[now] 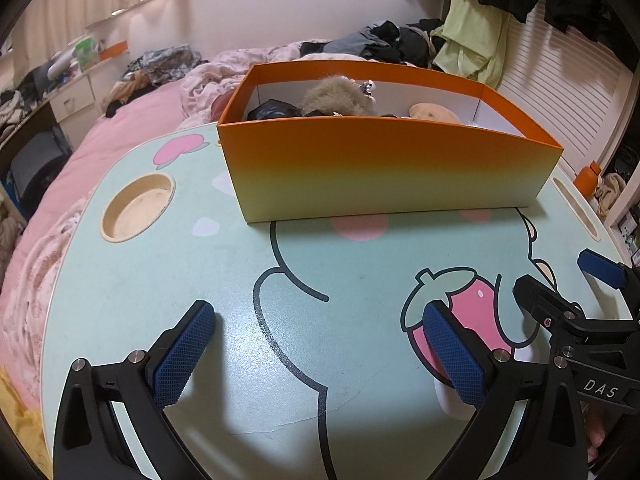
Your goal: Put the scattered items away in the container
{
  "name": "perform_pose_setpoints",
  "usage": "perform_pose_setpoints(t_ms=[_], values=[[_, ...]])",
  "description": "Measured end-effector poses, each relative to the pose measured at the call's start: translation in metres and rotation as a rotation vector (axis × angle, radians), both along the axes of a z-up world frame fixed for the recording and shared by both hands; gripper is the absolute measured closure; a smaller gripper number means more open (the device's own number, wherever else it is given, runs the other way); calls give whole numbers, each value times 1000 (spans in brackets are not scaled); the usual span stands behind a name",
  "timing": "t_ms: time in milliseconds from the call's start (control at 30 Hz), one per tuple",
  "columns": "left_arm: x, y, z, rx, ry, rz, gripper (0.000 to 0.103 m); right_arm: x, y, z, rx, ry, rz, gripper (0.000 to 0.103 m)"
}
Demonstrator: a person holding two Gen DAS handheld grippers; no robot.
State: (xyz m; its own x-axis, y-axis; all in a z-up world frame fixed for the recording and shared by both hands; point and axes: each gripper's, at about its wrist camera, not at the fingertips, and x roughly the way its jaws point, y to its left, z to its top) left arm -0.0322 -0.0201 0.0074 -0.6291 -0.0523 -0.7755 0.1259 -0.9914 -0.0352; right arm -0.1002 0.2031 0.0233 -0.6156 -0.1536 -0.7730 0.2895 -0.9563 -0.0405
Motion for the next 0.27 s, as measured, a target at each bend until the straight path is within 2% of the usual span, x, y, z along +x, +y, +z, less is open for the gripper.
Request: perform_pose_setpoints(t_ms=[267], values=[[-2, 0, 2, -1, 5, 2, 0, 1, 0, -1, 0, 1, 0, 0]])
